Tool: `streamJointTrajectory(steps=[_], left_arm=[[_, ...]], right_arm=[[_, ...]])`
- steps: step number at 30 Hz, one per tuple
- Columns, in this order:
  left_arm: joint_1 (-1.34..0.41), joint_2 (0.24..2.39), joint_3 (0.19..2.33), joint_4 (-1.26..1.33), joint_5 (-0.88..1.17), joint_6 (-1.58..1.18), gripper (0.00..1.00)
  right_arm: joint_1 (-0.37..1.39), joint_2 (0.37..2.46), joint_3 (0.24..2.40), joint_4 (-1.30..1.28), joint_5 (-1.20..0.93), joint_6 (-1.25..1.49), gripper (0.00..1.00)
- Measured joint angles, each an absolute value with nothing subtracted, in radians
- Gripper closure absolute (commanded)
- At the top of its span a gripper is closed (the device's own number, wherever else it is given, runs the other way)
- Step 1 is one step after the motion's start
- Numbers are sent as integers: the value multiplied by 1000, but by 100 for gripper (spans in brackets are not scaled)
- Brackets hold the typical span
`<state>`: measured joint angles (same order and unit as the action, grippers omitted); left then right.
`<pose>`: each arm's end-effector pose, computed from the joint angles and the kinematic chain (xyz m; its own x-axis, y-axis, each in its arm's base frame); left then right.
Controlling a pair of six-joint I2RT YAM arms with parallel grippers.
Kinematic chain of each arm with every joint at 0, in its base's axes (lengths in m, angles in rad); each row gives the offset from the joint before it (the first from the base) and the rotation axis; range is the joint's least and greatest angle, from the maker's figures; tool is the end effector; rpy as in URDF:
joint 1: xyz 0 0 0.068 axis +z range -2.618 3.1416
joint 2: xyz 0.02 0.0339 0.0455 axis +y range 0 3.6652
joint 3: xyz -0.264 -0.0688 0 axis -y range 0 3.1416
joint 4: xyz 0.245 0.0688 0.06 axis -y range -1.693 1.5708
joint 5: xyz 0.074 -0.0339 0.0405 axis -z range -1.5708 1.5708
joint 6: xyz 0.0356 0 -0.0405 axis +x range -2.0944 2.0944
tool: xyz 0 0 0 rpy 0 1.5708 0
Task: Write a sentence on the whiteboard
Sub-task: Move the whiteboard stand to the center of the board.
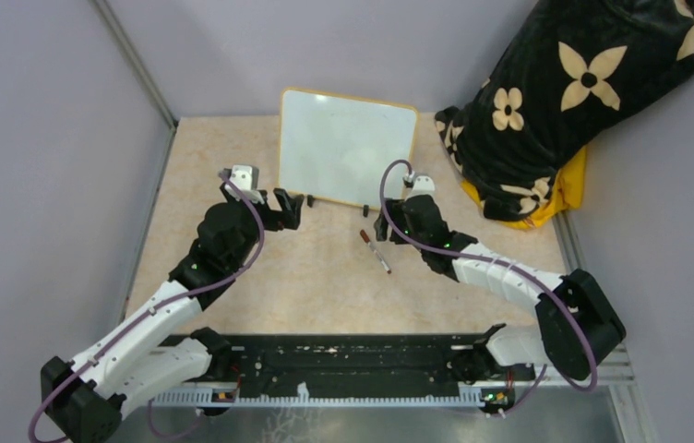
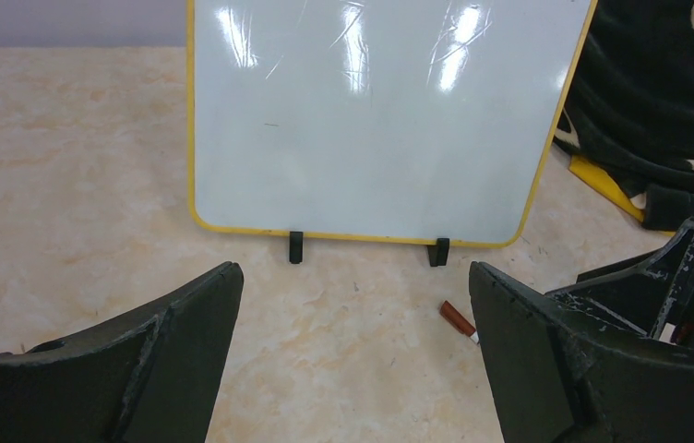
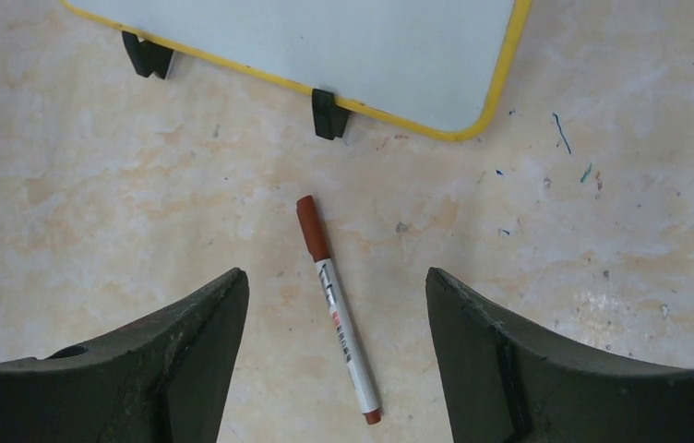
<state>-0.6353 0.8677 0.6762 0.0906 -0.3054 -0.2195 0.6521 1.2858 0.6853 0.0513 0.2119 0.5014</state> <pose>0.1743 -0.1152 0.3163 -0.1499 -0.1475 -0.9776 0.2997 0.9355 -0.1871 0.2228 0.1607 0.2211 -0.5805 0.1480 -0.8007 -0.1958 0.9291 0.3137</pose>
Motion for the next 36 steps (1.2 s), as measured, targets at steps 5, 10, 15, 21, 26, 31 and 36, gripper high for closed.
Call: streamJointTrajectory(steps=[5,10,15,21,26,31,36], left_arm=[[-635,868,676,91,-305,-220,1],[-635,868,676,90,-305,-220,1],[-635,878,676,90,-304,-220,1],[-635,893,676,87,-304,-220,1],[-635,896,676,85,-304,-220,1],[-635,898,676,82,-304,-220,1],[-635,901,676,82,-303,-220,1]], right_arm=[[652,1288,666,78,184,498,31],[672,1304,648,78,155,466,33],[731,1346,647,52,158,432,37],[777,1415,649,28,176,402,44],[777,1467,651,14,193,387,45],[776,1480,658,8,212,385,45],[729,1477,662,29,199,423,45]])
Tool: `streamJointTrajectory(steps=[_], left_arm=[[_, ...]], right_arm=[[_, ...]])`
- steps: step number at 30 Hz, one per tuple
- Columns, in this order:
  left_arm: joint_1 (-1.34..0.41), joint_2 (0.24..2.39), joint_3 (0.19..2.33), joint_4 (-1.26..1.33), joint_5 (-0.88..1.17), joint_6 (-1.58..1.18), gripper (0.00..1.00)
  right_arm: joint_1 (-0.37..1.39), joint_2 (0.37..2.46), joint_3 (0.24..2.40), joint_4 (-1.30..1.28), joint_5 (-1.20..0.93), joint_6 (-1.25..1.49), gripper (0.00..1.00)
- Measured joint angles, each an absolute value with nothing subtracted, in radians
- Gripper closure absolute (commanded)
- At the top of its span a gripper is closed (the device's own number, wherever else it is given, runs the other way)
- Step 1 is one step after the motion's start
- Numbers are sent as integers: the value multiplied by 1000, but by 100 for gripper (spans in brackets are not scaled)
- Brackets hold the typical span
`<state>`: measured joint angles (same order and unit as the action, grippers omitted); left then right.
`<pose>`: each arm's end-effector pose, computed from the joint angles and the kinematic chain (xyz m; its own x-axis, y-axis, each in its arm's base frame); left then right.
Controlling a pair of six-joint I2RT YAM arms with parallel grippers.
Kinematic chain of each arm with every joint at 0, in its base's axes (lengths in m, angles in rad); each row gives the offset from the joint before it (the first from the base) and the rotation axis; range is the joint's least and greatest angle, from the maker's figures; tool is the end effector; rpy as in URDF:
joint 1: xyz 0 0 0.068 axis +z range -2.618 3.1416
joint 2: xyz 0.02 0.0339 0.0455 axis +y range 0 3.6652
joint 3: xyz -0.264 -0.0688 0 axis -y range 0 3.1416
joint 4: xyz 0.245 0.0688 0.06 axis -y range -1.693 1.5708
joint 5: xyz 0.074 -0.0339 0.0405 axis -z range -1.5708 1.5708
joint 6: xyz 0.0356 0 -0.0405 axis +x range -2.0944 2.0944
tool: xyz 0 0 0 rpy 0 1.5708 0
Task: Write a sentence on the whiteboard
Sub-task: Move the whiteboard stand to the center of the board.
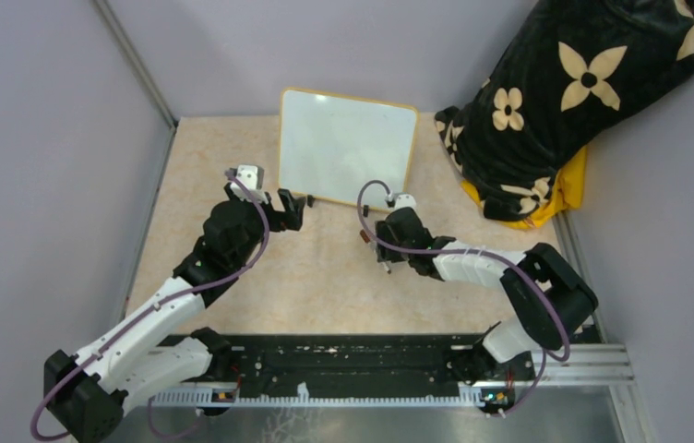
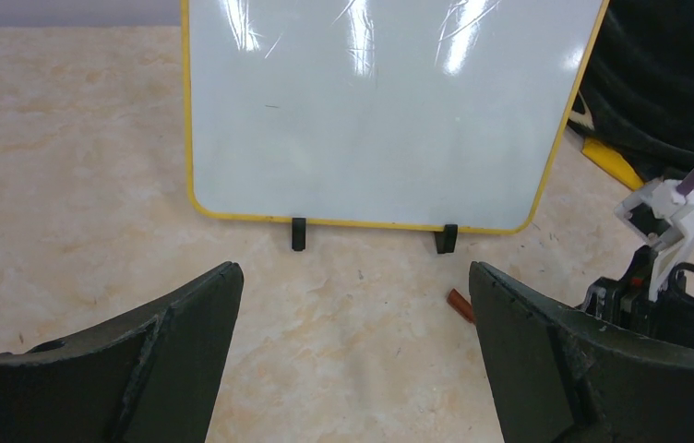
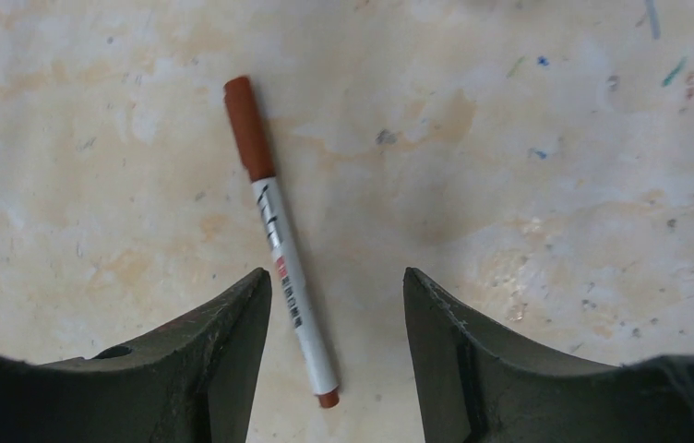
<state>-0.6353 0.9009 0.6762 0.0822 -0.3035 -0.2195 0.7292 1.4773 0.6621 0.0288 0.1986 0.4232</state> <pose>0.1795 -0.1191 0.3090 -0.1830 -0.1232 -0.9754 0.2954 0.9394 -0.1741 0.2164 0.1840 0.1621 -0.7068 -0.0916 -0.7014 -0.2840 0.9449 0.1628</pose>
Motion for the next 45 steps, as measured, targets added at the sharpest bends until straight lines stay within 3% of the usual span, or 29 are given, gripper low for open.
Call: streamJointTrajectory(steps=[7,19,45], left_arm=[[-635,902,676,82,-303,-220,1],[-635,902,676,80,-299,-221,1],[-635,919,677,66,-298,-234,1]], right_arm=[[678,1488,725,59,197,467,41],[705,1708,931,88,290,550,42],[727,1934,1143,14,468,569,62]])
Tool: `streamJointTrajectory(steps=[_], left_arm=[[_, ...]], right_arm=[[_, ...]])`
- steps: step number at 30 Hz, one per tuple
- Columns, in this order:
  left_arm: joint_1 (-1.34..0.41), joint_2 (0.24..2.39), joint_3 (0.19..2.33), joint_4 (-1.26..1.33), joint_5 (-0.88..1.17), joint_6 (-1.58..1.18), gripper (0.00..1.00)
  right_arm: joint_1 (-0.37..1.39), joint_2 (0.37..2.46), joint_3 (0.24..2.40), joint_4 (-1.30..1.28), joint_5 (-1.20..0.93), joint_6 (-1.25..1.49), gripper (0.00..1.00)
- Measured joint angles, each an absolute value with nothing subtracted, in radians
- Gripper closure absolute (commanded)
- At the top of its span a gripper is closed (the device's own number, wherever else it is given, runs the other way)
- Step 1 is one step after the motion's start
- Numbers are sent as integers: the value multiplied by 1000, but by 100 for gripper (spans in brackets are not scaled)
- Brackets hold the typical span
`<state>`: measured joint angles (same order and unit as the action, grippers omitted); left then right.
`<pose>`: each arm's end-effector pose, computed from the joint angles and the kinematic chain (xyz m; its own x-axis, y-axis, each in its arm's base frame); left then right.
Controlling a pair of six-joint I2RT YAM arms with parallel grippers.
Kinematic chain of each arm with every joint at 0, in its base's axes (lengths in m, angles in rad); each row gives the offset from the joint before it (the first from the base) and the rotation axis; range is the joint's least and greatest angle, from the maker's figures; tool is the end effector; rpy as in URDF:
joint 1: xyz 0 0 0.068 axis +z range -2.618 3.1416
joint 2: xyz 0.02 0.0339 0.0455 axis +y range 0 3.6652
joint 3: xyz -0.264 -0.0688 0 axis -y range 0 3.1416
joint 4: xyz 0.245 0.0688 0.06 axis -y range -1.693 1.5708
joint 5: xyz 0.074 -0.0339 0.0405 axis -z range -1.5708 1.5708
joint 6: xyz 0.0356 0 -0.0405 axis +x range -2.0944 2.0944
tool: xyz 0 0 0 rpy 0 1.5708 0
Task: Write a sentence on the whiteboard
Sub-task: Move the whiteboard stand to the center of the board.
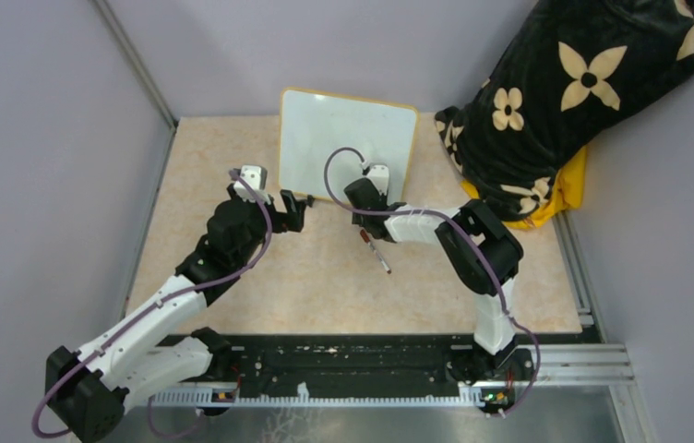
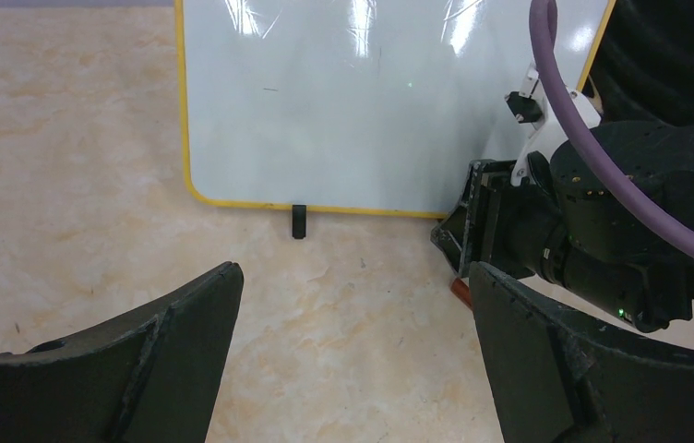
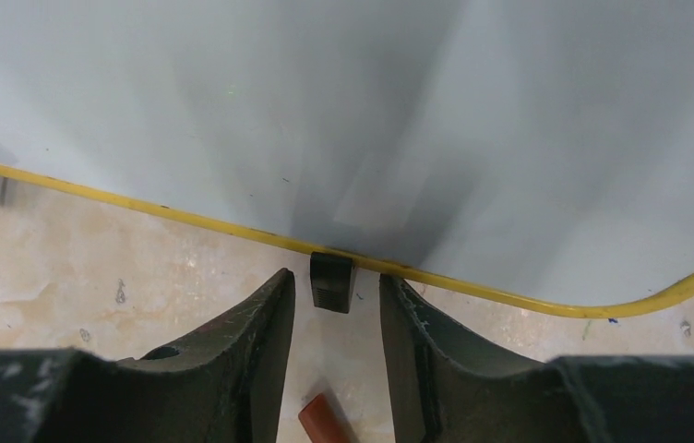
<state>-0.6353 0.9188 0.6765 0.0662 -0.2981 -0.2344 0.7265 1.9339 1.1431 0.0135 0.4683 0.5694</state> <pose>0.1820 -0.1212 0.3039 -0.2148 -0.1174 -0.9696 0.2926 0.9394 -0.1786 0.3128 0.2564 0.1541 -0.6315 0.0825 -0.7710 -0.0140 0.9930 0.1177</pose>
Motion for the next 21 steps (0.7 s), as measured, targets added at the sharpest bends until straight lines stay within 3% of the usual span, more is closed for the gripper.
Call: streamJointTrajectory(steps=[21], left_arm=[[-635,929,677,66,-295,-234,1]], right_arm=[[726,1951,1132,48,467,543,87]])
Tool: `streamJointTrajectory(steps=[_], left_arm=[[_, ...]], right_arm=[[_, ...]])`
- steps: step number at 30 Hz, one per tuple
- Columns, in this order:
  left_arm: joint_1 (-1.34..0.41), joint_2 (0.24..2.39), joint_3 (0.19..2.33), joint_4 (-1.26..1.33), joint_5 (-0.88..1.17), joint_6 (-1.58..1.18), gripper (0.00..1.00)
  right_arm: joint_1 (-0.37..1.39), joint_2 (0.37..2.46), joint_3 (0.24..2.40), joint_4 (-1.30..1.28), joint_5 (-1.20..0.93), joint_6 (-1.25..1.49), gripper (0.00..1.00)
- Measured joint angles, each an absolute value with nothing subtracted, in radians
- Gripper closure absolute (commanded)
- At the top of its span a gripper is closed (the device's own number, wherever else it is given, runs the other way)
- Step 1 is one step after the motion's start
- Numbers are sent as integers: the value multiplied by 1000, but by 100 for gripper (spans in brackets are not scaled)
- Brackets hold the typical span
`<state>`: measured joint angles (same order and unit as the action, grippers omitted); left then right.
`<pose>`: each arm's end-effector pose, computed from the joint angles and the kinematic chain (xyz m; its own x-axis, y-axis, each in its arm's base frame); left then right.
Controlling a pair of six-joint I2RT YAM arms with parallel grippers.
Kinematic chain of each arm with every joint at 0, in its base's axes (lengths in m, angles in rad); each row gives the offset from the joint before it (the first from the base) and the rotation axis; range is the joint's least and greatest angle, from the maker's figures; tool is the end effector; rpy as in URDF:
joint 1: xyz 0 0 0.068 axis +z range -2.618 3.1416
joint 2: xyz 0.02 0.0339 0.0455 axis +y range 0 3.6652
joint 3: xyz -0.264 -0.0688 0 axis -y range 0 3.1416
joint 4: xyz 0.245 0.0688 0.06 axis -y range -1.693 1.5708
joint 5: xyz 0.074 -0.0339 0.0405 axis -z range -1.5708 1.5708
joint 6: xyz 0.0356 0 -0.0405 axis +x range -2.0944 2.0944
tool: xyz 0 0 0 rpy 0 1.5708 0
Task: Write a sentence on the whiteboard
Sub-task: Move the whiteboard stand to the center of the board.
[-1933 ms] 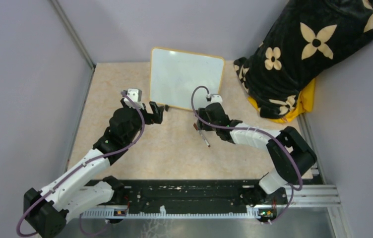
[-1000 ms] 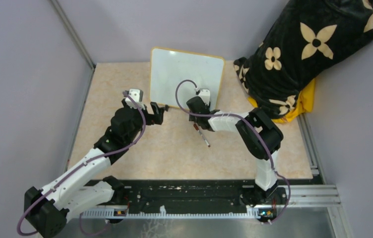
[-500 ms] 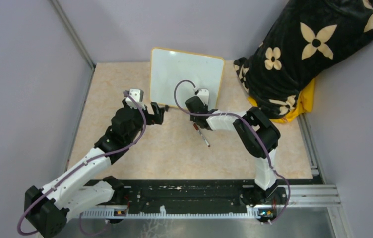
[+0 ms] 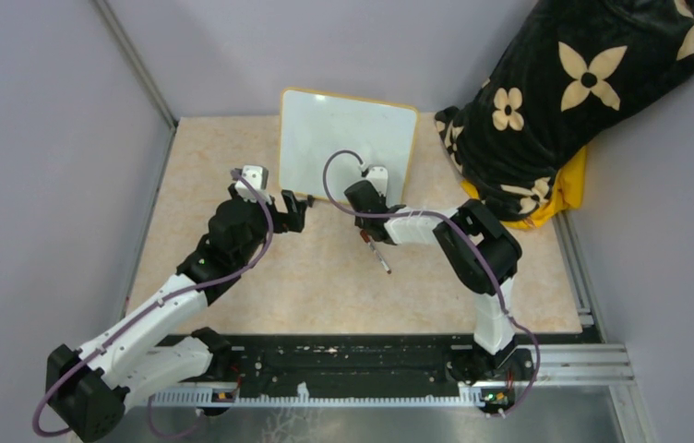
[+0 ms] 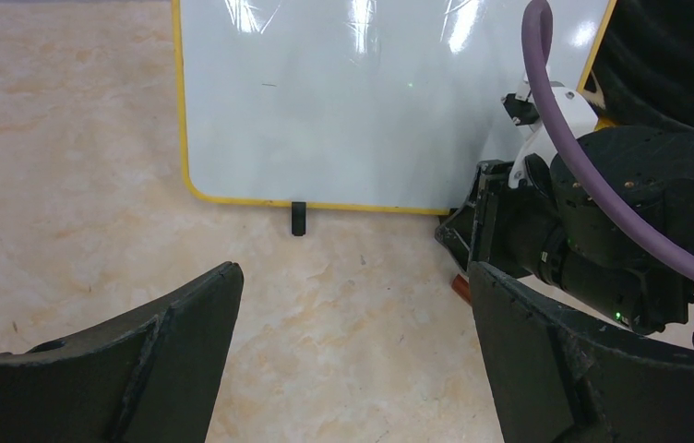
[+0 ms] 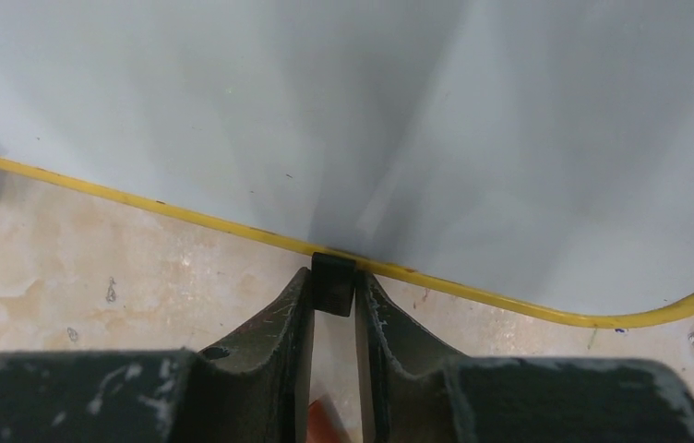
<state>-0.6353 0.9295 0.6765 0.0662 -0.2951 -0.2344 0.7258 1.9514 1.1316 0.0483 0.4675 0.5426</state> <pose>0.1836 -0.1225 0.3017 -0.2238 -0.1111 -0.9683 0.2938 0.9396 -0.1757 0.3135 0.2568 0.1467 -0.6278 0.0592 -0.7761 -0.0312 0.9944 0.1011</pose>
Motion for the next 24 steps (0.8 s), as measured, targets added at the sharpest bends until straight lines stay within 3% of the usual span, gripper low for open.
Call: streamJointTrajectory(steps=[8,24], left_arm=[[-635,929,677,66,-295,-234,1],[-635,938,677,66,-286,-234,1]], right_arm=[[719,1931,1079,112,455,505,100],[704,1766,887,107,398,334,100]])
